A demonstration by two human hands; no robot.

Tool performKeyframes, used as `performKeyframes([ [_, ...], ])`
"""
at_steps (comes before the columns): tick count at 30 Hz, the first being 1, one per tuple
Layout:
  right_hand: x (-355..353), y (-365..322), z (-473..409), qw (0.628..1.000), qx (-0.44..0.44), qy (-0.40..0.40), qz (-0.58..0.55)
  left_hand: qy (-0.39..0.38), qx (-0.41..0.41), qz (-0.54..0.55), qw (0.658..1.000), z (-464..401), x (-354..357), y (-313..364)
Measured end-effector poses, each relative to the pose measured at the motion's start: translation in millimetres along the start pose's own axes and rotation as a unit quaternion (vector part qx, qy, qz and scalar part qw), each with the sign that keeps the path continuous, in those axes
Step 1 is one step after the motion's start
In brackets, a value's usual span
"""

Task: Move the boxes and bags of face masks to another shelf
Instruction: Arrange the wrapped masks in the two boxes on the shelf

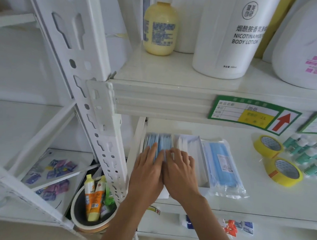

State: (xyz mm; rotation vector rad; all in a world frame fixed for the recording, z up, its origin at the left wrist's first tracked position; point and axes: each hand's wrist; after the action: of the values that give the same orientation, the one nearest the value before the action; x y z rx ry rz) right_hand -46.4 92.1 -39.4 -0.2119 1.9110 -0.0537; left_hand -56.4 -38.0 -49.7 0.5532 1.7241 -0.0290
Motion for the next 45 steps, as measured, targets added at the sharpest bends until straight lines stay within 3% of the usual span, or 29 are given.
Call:
performKeyframes([
  [5, 5.6, 6.9, 3.3, 0.998, -0.010, -0.064, -0.005, 0.007, 0.035, -0.015, 0.999, 4.5, 6.4, -8.0],
  [9, -0.3, 8.8, 3.4, 0.999, -0.008, -0.040, -0.031, 0.021, -0.009, 0.046, 0.999, 3.7, 7.1, -7.3],
  [13, -4.0, 8.4, 3.8, 0.993, -0.039, -0.046, -0.100, 0.090, -0.017, 0.124, 0.988, 9.9, 1.9, 2.0],
  [16, -2.6, 8.7, 7.3, 0.988, -0.074, -0.070, -0.119, 0.066, -0.061, 0.245, 0.965, 9.3, -1.5, -2.5],
  [18, -1.2, 9.1, 8.4, 0.988, -0.065, -0.076, -0.122, 0.079, -0.080, 0.282, 0.953, 9.5, -1.9, -6.2],
  [23, 2.6, 10.2, 7.7, 0.996, -0.026, -0.060, -0.068, 0.181, -0.090, 0.243, 0.949, 19.3, -0.6, 2.0],
  [29, 3.2, -6.6, -1.9, 0.997, 0.050, -0.052, -0.034, 0.252, -0.173, 0.315, 0.898, 32.3, 6.3, 12.3],
  [33, 1.1, -17.8, -9.0, 0.994, 0.052, -0.067, -0.065, 0.230, -0.224, 0.396, 0.860, 35.7, 10.2, 13.7],
  [38, 1.8, -10.3, -8.1, 0.988, -0.078, -0.087, -0.102, 0.231, -0.253, 0.411, 0.845, 34.3, 11.4, 15.8],
  [45, 10.4, -13.7, -5.6, 0.992, -0.026, -0.035, -0.116, 0.214, -0.265, 0.447, 0.827, 30.9, 12.5, 15.2],
])
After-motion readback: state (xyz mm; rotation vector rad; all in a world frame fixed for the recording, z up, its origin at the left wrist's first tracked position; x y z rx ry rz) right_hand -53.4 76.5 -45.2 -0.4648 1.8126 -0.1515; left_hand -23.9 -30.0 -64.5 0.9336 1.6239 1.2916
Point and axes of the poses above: each hand's wrist, its own z-axis away from the middle knuckle, its own x-axis out of the palm, y = z × x, and after that the axes turned 3 degrees about y, right-handed
